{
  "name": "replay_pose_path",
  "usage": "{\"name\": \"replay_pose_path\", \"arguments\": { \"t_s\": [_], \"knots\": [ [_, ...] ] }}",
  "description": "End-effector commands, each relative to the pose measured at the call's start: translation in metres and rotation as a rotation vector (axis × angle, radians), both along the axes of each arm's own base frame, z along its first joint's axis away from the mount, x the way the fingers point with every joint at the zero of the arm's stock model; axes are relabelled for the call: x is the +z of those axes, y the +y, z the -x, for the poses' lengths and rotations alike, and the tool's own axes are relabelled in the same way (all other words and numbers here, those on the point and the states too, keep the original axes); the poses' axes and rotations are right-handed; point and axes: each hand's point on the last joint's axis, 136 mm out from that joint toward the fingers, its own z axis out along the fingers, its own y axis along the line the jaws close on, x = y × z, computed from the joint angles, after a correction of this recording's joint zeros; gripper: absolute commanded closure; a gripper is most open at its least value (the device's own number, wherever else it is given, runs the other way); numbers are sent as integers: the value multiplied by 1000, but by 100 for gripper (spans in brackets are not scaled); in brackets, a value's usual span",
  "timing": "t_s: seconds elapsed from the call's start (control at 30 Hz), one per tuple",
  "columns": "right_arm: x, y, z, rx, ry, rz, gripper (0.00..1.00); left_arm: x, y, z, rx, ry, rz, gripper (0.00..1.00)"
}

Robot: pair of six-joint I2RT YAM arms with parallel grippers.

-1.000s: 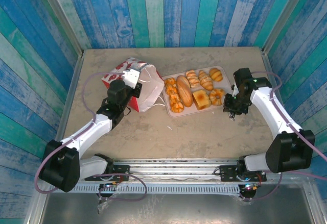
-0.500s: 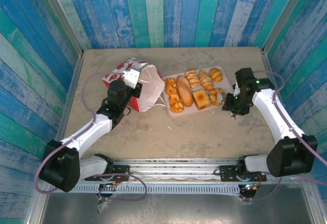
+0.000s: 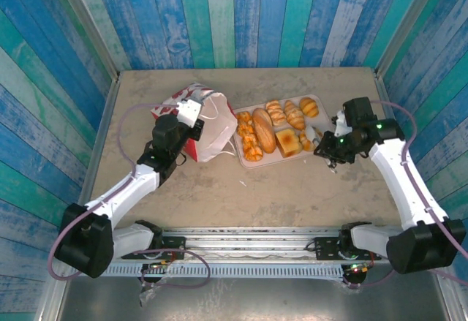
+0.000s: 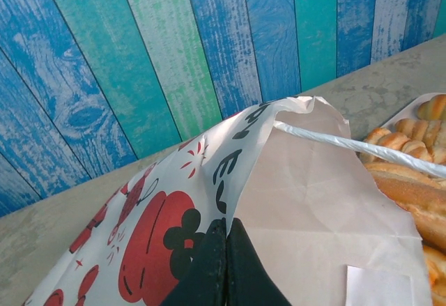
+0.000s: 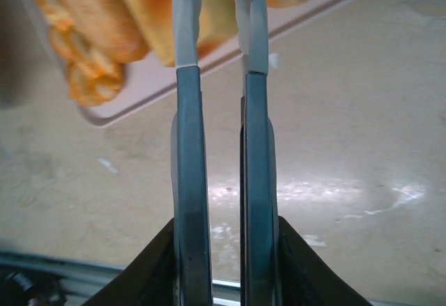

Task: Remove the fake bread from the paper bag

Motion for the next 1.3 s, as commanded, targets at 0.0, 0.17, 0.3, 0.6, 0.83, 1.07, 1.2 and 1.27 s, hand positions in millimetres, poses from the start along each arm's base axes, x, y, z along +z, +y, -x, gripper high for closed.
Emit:
{"name": "replay_pose_path", "arguments": {
  "t_s": [0.0, 0.17, 0.3, 0.6, 0.83, 1.07, 1.2, 1.27],
  "knots": [
    [33, 44, -1, 105, -86, -111, 68, 20, -4, 6, -42, -55, -33, 98],
    [49, 95, 3, 226, -150, -109, 69, 24, -3, 5, -37, -61, -54, 98],
    [52, 138, 11, 329, -180, -102, 70, 25, -6, 7, -58, -66, -54, 97],
    [21, 205, 6, 437, -189, -83, 70, 18, -13, 2, -85, -36, -64, 97],
    [2, 253, -12, 476, -199, -87, 70, 17, -18, 3, -115, -28, -70, 97],
    [-5, 275, -37, 458, -204, -30, 68, 12, -24, 7, -161, -16, -88, 97],
    [-14, 290, -42, 476, -186, -44, 68, 12, -26, 8, -173, -22, -88, 97],
    [-22, 298, -42, 480, -177, -48, 68, 12, -26, 8, -174, -22, -86, 97]
  ]
}}
